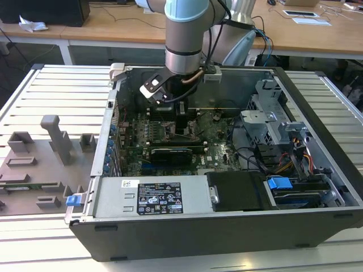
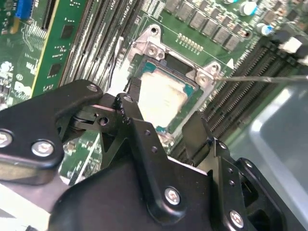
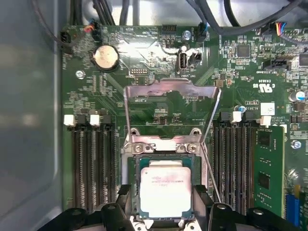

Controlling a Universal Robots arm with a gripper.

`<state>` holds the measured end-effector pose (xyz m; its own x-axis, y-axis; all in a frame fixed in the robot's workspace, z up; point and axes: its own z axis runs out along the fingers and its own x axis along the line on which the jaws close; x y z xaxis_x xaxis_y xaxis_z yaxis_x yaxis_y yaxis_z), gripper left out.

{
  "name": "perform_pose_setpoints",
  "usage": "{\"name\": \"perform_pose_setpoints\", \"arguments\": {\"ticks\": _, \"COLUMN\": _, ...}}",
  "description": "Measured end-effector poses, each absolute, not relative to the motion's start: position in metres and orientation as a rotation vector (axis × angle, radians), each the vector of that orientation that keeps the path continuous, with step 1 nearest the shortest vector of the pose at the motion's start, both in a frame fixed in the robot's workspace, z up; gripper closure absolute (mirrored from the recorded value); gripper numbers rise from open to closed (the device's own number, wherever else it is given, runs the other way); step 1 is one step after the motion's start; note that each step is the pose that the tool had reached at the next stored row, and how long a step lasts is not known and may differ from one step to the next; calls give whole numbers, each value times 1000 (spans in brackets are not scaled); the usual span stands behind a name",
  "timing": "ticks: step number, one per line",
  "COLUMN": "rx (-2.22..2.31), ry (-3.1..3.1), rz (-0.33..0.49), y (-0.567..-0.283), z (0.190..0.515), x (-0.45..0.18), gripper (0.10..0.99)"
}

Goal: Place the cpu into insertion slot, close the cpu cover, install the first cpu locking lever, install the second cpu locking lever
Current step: 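Place the cpu into insertion slot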

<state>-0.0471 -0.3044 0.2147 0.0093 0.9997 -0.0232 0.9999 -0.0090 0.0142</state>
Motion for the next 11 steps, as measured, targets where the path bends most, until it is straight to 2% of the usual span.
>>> {"name": "perform_pose_setpoints", "arguments": {"ticks": 1, "rx": 2213, "ry": 2193, "rz": -10, "y": -304, "z": 219, "x": -47, "gripper": 482}}
{"name": "perform_pose_setpoints", "arguments": {"ticks": 2, "rx": 2213, "ry": 2193, "rz": -10, "y": -304, "z": 223, "x": -47, "gripper": 549}}
{"name": "perform_pose_setpoints", "arguments": {"ticks": 3, "rx": 2212, "ry": 2193, "rz": -10, "y": -303, "z": 228, "x": -47, "gripper": 549}}
{"name": "perform_pose_setpoints", "arguments": {"ticks": 9, "rx": 2212, "ry": 2193, "rz": -11, "y": -301, "z": 268, "x": -47, "gripper": 914}}
{"name": "perform_pose_setpoints", "arguments": {"ticks": 10, "rx": 2211, "ry": 2193, "rz": -12, "y": -299, "z": 286, "x": -47, "gripper": 980}}
{"name": "perform_pose_setpoints", "arguments": {"ticks": 11, "rx": 2211, "ry": 2192, "rz": -12, "y": -299, "z": 296, "x": -47, "gripper": 980}}
